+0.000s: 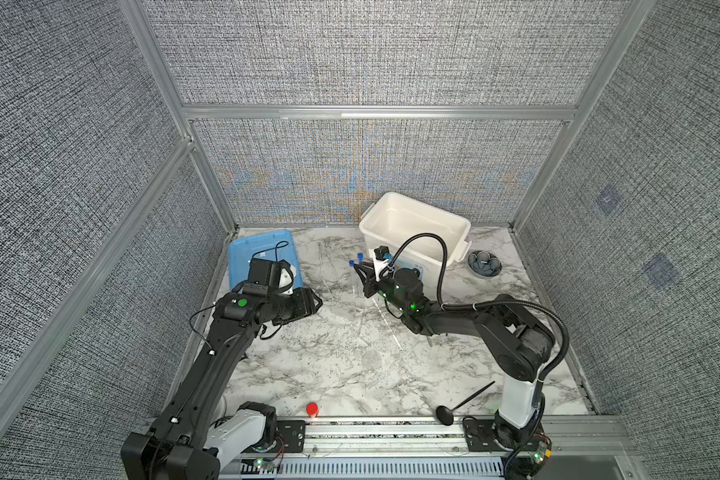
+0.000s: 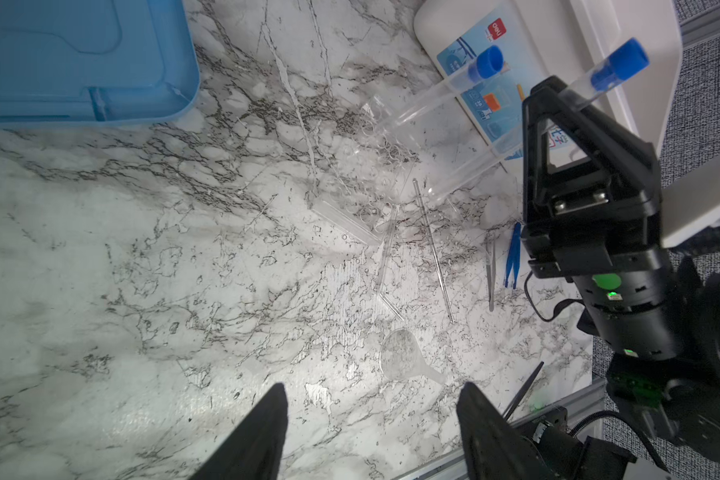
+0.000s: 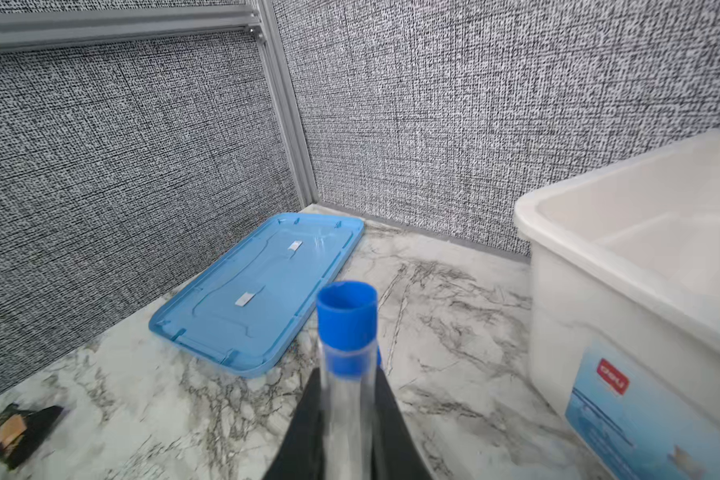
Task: Organize the chemistry lab equipment
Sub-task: 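Carry the tube to the rack with the right gripper while the left gripper releases, then lower the tube upright into the clear rack beside the first tube with the right gripper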
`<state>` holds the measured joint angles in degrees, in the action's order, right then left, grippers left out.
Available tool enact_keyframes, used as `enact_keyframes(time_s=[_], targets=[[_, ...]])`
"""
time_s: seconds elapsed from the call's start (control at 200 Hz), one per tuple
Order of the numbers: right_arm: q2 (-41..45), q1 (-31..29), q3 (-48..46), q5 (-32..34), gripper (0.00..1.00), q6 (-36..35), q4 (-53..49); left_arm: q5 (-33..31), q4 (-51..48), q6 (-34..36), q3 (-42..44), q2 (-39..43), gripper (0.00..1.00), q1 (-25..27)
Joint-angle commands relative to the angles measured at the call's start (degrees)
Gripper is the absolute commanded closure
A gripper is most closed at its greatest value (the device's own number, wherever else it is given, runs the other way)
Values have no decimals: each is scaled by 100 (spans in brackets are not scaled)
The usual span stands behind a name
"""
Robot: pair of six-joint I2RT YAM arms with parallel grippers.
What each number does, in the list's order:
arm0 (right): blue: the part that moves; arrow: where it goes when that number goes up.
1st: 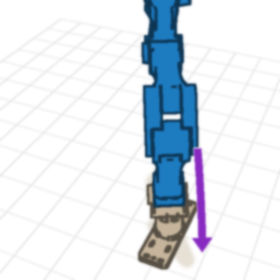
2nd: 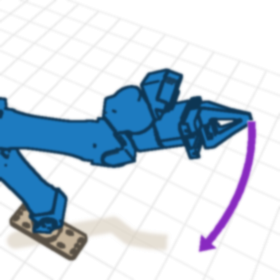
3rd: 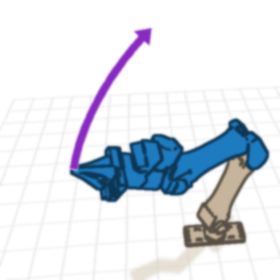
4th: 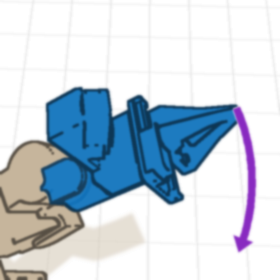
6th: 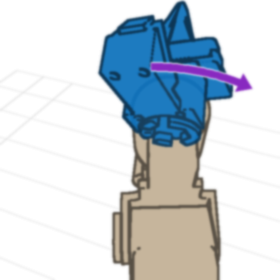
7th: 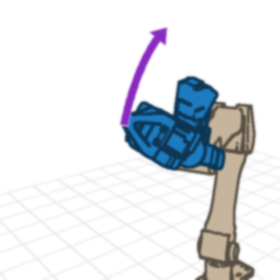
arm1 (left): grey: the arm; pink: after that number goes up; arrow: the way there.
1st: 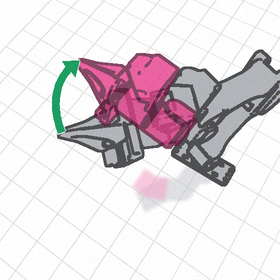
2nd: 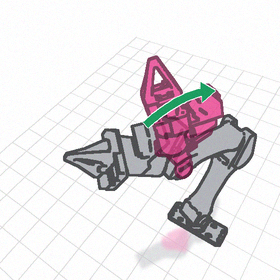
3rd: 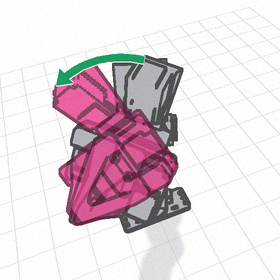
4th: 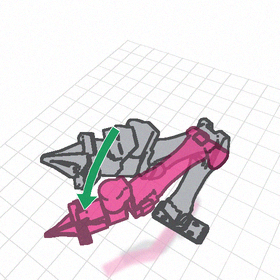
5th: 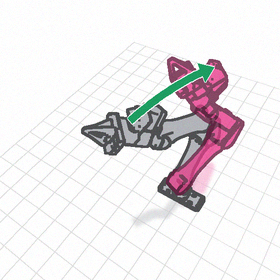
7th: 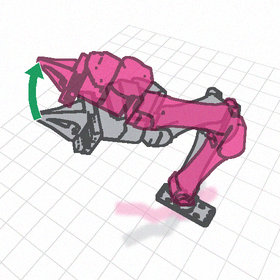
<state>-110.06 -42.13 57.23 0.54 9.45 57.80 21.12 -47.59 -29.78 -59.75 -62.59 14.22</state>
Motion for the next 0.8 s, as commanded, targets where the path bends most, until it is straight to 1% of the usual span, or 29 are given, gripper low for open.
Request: enact_keyframes(time_s=[0.0,0.23,0.25,0.34,0.49,0.72,0.795], targets=[[-193,52,-159,218,86,-374,1214,-77,206,127,22,-10,33,-7],[-699,162,-72,228,86,-469,1551,-266,286,200,55,-40,33,-5],[-743,169,115,215,86,-462,1579,-265,295,192,59,-41,33,-2],[-865,214,200,185,86,-472,1679,-259,377,174,107,-52,33,-5],[-968,268,327,147,85,-632,1560,-249,398,146,136,-95,33,-2],[-1280,314,468,13,85,-657,1549,-258,496,141,191,-110,34,-3],[-1373,315,499,23,85,-639,1537,-240,491,236,154,-165,33,-2]])
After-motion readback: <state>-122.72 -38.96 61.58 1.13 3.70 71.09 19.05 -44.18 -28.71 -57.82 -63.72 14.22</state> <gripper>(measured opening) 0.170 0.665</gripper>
